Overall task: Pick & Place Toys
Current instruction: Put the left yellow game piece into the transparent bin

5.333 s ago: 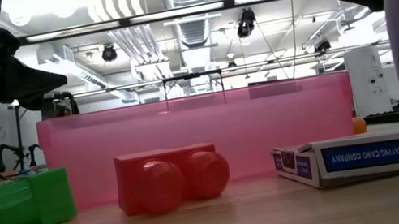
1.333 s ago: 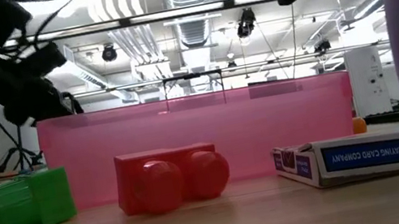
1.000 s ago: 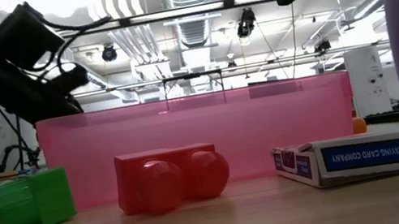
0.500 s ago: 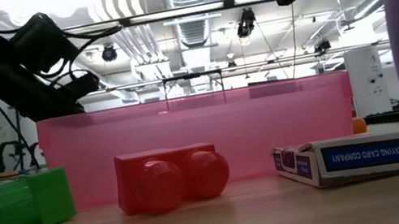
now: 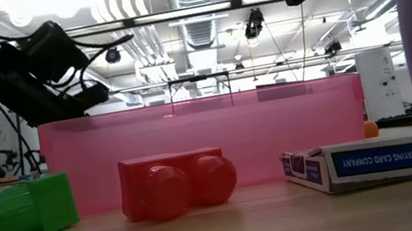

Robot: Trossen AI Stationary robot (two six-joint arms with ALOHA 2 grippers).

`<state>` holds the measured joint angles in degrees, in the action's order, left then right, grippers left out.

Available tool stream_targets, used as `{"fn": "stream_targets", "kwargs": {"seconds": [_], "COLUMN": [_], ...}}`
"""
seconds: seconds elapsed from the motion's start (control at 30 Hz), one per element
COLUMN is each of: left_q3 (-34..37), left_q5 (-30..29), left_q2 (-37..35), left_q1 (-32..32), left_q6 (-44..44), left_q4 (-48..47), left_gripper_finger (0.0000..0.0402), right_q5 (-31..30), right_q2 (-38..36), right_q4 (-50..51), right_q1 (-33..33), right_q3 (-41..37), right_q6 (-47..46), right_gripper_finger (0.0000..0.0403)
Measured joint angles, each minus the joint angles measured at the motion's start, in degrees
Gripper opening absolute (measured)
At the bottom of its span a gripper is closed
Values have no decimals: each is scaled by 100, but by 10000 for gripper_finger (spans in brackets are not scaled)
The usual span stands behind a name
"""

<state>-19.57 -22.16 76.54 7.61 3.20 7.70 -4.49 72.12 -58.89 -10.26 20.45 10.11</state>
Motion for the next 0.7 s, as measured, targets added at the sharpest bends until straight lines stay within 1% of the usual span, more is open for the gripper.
{"fn": "stream_targets", "kwargs": {"seconds": [0.13,0.27,0.53,0.63,0.7], "left_q3": [-10,-112,-367,-393,-389], "left_q5": [-179,-360,-445,-437,-405], "left_q2": [377,679,1129,1165,1147], "left_q1": [54,107,116,116,116], "left_q6": [-48,-87,-213,-264,-262], "left_q4": [283,303,366,364,342], "left_gripper_finger": [268,268,268,260,244], "right_q5": [0,0,2,2,2], "right_q2": [0,-2,-2,-2,-2], "right_q4": [0,1,11,20,22], "right_q1": [0,0,0,0,0], "right_q3": [0,0,0,0,0], "right_q6": [0,0,-2,-2,-2], "right_gripper_finger": [380,380,380,380,380]}}
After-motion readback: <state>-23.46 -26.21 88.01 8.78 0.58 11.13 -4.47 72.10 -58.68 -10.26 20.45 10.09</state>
